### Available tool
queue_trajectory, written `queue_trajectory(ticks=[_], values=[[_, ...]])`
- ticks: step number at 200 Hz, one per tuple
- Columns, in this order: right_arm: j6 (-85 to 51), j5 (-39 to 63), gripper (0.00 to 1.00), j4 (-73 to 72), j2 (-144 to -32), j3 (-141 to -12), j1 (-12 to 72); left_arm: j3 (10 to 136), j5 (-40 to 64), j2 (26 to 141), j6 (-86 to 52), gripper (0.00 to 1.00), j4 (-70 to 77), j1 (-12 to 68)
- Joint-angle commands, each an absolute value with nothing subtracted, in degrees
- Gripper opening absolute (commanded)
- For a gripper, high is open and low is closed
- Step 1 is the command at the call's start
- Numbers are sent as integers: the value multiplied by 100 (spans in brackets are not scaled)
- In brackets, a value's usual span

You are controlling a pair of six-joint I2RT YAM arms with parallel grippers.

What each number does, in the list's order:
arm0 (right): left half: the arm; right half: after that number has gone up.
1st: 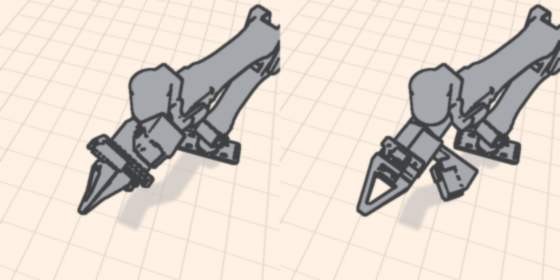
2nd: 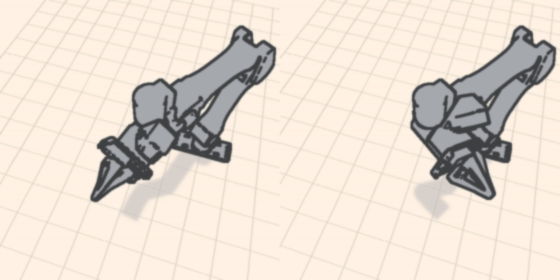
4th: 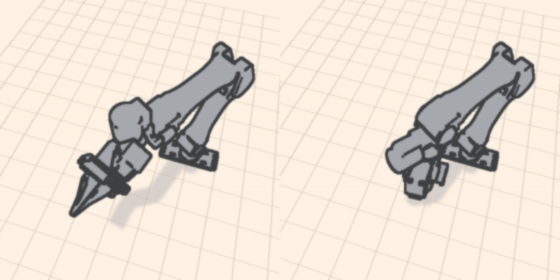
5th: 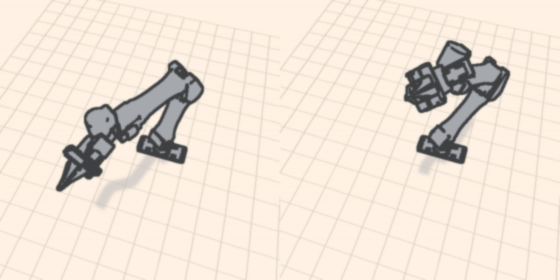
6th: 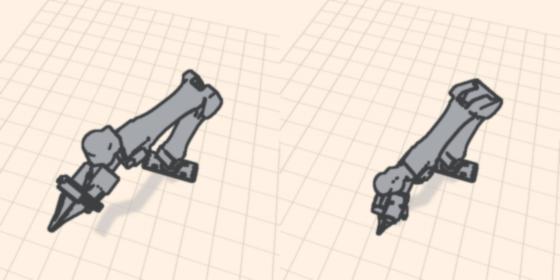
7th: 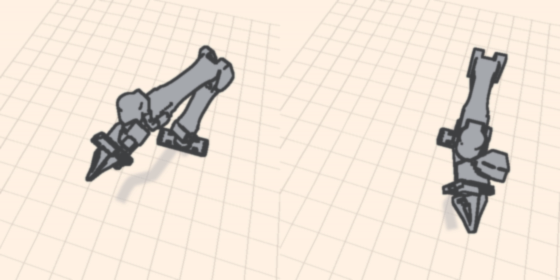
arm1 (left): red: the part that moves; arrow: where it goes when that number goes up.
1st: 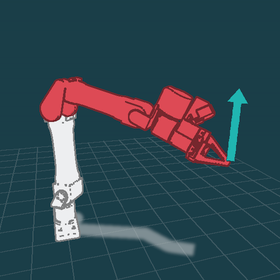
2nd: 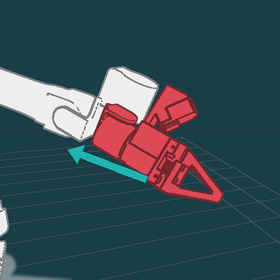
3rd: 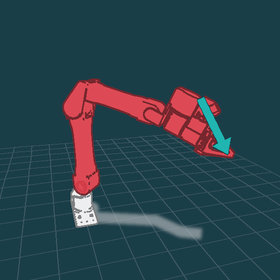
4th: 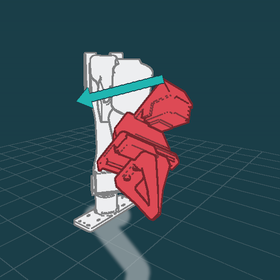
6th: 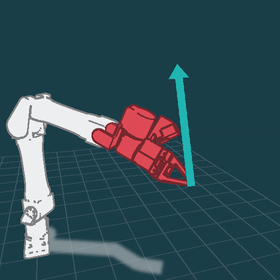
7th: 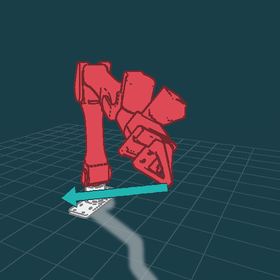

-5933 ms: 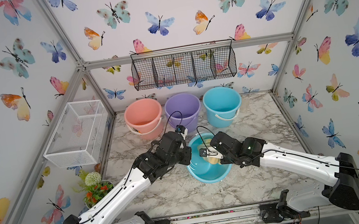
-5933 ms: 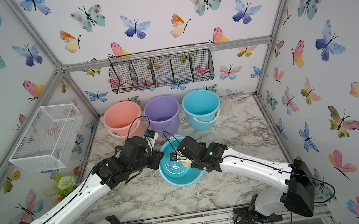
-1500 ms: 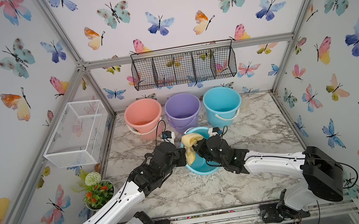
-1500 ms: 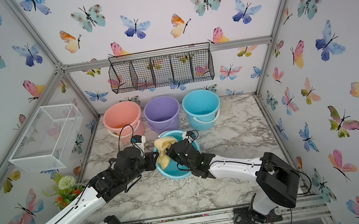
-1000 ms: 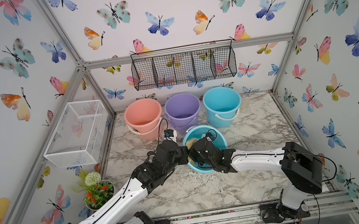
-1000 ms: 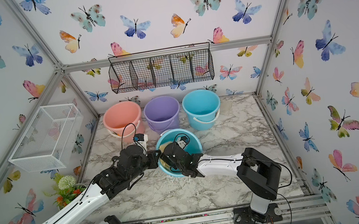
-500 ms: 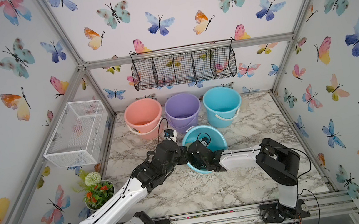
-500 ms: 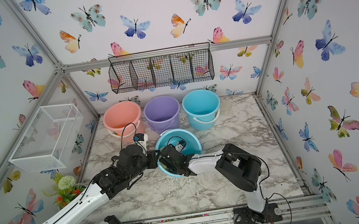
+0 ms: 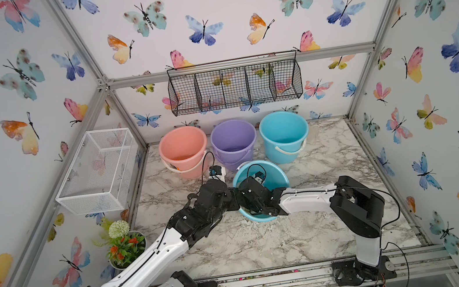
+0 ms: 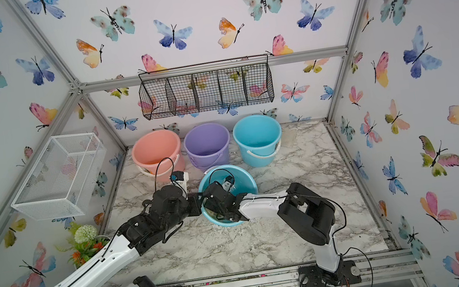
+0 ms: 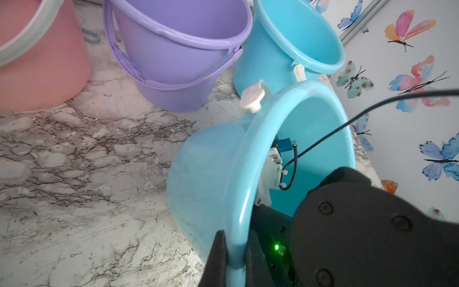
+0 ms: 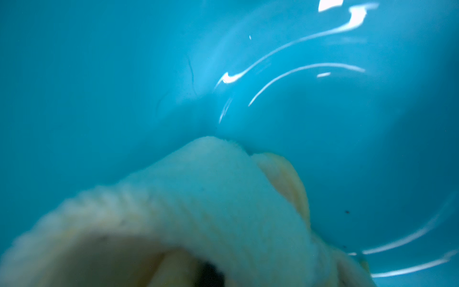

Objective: Wipe the inside of the bucket with a cloth
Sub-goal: Wipe the dirt from the inside of the bucket.

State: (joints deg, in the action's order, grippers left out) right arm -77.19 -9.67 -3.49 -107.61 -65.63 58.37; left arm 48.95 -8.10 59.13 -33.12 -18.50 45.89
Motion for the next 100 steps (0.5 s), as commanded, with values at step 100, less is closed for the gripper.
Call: queue_trajectory(ticks=[100], values=[[-4334, -1285, 2, 1948, -8552, -7024, 5889, 5339, -110, 6451, -3372, 0, -1764, 4654]])
